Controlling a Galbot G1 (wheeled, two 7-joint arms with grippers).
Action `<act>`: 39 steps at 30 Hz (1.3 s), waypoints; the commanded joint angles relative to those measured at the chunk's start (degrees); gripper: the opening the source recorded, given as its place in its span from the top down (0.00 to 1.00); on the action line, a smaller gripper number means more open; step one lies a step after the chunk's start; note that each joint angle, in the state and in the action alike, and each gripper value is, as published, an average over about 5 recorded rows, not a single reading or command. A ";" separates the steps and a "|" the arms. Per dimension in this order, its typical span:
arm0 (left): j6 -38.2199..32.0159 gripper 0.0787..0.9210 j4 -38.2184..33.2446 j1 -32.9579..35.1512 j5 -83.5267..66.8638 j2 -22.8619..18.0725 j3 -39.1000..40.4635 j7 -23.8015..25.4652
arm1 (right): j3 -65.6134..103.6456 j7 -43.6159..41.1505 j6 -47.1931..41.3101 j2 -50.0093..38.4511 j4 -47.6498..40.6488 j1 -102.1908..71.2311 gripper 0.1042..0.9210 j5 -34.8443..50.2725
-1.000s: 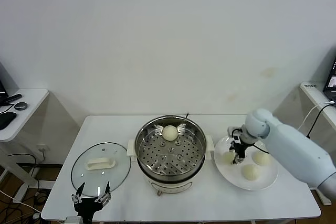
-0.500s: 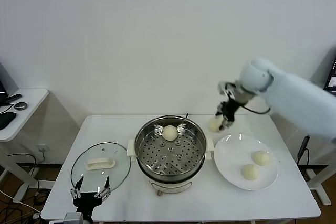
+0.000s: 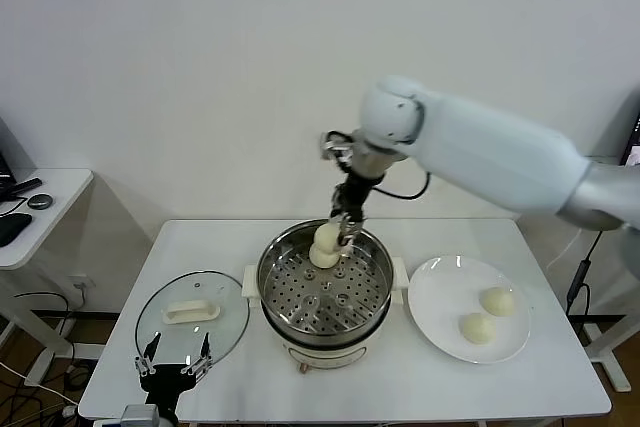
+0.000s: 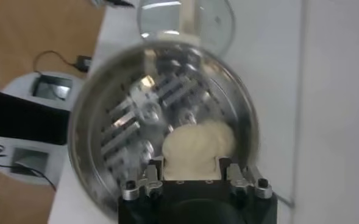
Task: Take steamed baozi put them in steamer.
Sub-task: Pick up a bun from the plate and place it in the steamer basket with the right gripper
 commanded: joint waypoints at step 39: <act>0.09 0.12 0.45 -1.30 -0.43 -0.82 0.77 0.06 | 1.73 5.31 -3.86 9.37 -4.16 -9.45 0.19 -6.65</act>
